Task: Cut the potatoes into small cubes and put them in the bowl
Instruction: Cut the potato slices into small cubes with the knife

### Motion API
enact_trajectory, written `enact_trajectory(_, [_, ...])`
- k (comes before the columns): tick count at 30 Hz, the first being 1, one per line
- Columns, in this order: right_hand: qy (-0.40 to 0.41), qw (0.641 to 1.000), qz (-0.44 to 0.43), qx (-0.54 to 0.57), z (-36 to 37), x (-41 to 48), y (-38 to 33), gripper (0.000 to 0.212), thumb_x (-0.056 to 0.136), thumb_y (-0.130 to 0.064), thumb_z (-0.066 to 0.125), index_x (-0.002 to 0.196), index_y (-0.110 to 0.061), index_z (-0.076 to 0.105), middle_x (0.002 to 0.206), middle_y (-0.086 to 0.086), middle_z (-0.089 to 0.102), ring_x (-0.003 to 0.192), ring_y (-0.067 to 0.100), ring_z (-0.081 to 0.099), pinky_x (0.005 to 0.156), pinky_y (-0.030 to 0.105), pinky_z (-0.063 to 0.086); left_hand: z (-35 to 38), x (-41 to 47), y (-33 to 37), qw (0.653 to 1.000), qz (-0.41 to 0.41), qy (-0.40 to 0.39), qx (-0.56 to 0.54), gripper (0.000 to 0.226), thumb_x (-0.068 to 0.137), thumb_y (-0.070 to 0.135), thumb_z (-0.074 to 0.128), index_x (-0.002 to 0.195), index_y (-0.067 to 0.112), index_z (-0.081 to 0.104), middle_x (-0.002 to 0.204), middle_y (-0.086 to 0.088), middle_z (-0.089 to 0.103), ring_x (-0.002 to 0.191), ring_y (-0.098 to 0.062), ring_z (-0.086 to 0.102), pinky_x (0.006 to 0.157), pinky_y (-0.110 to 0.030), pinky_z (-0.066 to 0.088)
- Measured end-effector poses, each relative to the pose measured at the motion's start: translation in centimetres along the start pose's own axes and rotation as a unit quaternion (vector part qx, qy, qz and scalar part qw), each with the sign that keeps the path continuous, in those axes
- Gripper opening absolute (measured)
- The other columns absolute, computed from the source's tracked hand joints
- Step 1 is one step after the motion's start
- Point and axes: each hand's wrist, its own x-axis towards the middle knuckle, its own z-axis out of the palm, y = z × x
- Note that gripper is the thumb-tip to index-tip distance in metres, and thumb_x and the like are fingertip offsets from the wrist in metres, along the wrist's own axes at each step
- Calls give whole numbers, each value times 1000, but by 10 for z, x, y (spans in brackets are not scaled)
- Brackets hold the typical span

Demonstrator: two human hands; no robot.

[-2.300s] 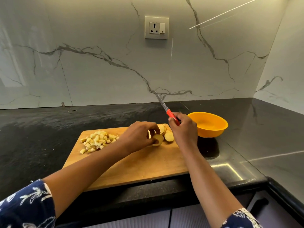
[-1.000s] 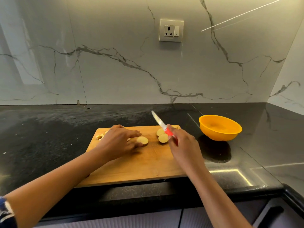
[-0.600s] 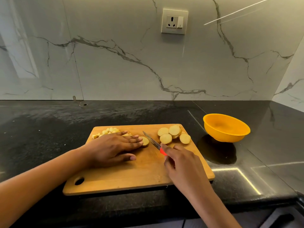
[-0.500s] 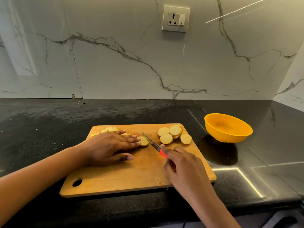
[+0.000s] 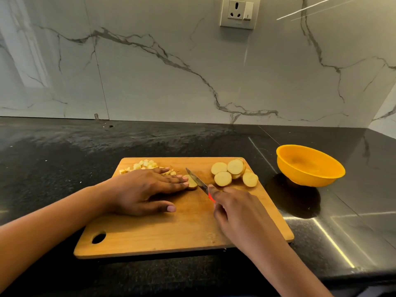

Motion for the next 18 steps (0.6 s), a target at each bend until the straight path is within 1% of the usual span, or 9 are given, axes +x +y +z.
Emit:
enact_trajectory(3, [-21, 1000, -8, -22, 3, 9, 0, 51, 99, -29, 42, 148, -26, 28, 114, -5, 54, 99, 10, 51, 71, 21, 34, 1, 0, 1, 1000, -4, 3, -3, 68, 87, 73, 14, 145, 36, 14, 150, 23, 19, 137, 14, 9, 116, -19, -2])
enact_trajectory(5, [-29, 999, -14, -35, 3, 9, -1, 51, 99, -29, 42, 148, -24, 27, 116, -4, 55, 100, 12, 51, 71, 22, 34, 0, 0, 2, 1000, -7, 3, -2, 70, 87, 74, 13, 145, 36, 15, 150, 22, 20, 137, 14, 10, 116, -18, -2])
enact_trajectory(7, [-31, 998, -19, -50, 3, 8, -3, 51, 99, -28, 42, 148, -23, 28, 117, -3, 55, 100, 12, 51, 71, 22, 34, -1, 1, 2, 1000, -6, 9, -6, 69, 87, 73, 14, 145, 35, 17, 149, 22, 21, 137, 15, 10, 114, -15, -3])
enact_trajectory(9, [-39, 997, -18, -68, 1, 11, -5, 51, 99, -27, 42, 148, -22, 28, 116, -3, 54, 96, 11, 50, 70, 22, 35, -2, 0, 3, 1000, -7, 11, -11, 68, 87, 72, 15, 144, 35, 19, 149, 22, 22, 136, 16, 10, 113, -13, -4])
enact_trajectory(13, [-61, 995, -12, -77, -4, 5, -7, 50, 100, -27, 40, 148, -22, 26, 113, -3, 54, 92, 11, 49, 71, 23, 39, 0, 1, 6, 1000, -10, 11, 4, 71, 86, 74, 12, 144, 34, 19, 150, 20, 21, 137, 13, 11, 115, -16, -4])
enact_trajectory(16, [-53, 995, -14, -86, -12, -18, -6, 51, 101, -27, 36, 150, -24, 21, 110, -4, 52, 85, 10, 43, 69, 24, 36, -1, 0, 8, 1000, -19, 12, 2, 73, 84, 76, 10, 144, 35, 17, 150, 20, 21, 138, 11, 11, 115, -17, -4])
enact_trajectory(18, [-46, 996, -6, -79, -21, -31, -5, 50, 101, -28, 36, 149, -27, 22, 105, -5, 51, 84, 10, 41, 68, 24, 35, 0, 0, 9, 1000, -20, 11, 2, 74, 83, 77, 8, 144, 36, 16, 150, 20, 20, 139, 10, 11, 113, -14, -6])
